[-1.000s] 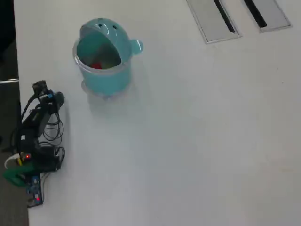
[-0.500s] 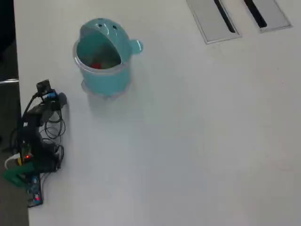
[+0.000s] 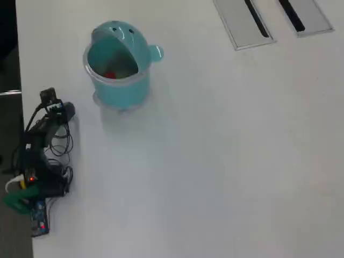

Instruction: Grasp RGB lego blocks and put them in the bin one by one.

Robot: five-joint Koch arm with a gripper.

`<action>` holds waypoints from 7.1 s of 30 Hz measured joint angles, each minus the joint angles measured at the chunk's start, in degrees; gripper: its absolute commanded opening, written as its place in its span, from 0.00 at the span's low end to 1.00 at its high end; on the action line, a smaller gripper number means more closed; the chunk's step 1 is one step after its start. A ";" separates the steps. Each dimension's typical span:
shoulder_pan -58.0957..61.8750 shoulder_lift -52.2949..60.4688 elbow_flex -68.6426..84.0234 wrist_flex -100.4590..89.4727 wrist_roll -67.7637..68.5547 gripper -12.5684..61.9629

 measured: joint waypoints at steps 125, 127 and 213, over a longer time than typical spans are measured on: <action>62.84 35.16 12.66 -32.78 90.53 0.61; 63.11 35.24 15.91 -35.68 90.70 0.61; 75.67 37.09 47.37 -25.14 94.92 0.63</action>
